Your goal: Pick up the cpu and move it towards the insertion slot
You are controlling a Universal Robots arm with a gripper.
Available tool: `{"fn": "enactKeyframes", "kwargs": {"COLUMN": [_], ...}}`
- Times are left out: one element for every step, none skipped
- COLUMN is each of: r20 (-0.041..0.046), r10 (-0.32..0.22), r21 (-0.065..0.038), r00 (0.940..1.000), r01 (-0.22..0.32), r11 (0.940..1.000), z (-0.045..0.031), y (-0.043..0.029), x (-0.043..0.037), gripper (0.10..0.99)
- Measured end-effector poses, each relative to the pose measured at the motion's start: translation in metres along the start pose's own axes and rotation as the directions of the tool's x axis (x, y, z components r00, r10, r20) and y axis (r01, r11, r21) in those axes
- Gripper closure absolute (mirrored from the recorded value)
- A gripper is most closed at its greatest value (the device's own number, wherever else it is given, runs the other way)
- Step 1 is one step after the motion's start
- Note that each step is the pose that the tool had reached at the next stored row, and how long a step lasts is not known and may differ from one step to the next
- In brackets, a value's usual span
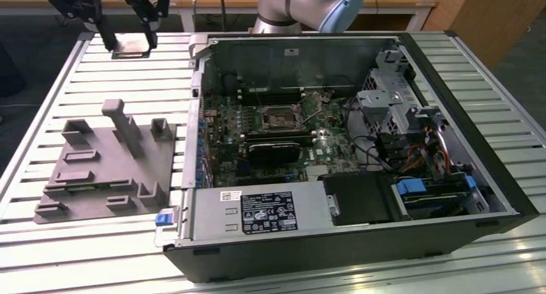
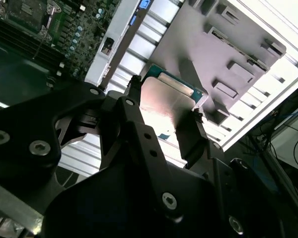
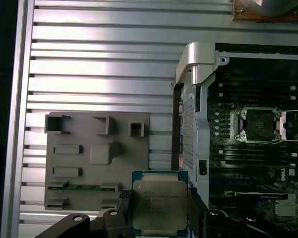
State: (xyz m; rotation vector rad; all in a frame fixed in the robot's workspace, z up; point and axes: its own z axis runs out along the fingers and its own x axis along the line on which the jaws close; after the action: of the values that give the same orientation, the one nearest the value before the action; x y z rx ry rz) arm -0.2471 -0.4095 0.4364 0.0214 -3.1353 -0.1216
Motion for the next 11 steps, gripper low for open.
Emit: {"fn": "enactKeyframes", "kwargs": {"r20": [0.0001, 0.0001, 0.0001, 0.0001, 0.0001, 0.0002, 0.0001, 0.0001, 0.0001, 0.0001, 0.0001], "r10": [0.0, 0.0, 0.0, 0.0, 0.0, 0.0, 0.0, 0.0, 0.0, 0.0, 0.0], "r21": [0.0, 0.0, 0.0, 0.0, 0.0, 0.0, 0.0, 0.0, -0.001, -0.001, -0.001], "r00": [1.0, 1.0, 1.0, 1.0, 1.0, 1.0, 1.0, 1.0, 1.0, 1.0, 1.0], "r01": [0.0, 0.0, 0.0, 0.0, 0.0, 0.0, 0.0, 0.0, 0.0, 0.0, 0.0], "r11": [1.0, 1.0, 1.0, 1.0, 1.0, 1.0, 1.0, 1.0, 1.0, 1.0, 1.0], "z": [0.0002, 0.0002, 0.0003, 0.0004, 0.0005, 0.0007, 0.0008, 0.0009, 0.001, 0.0012, 0.0013], "y": [0.0, 0.0, 0.0001, 0.0001, 0.0, 0.0, 0.0, 0.0, 0.0, -0.0001, -0.0001], "x": [-0.0019, -0.0037, -0.0057, -0.0075, -0.0094, -0.0108, -0.0123, -0.014, -0.0157, -0.0174, -0.0192], "gripper": [0.553, 0.553, 0.553, 0.553, 0.553, 0.553, 0.553, 0.553, 0.553, 0.553, 0.553]}}
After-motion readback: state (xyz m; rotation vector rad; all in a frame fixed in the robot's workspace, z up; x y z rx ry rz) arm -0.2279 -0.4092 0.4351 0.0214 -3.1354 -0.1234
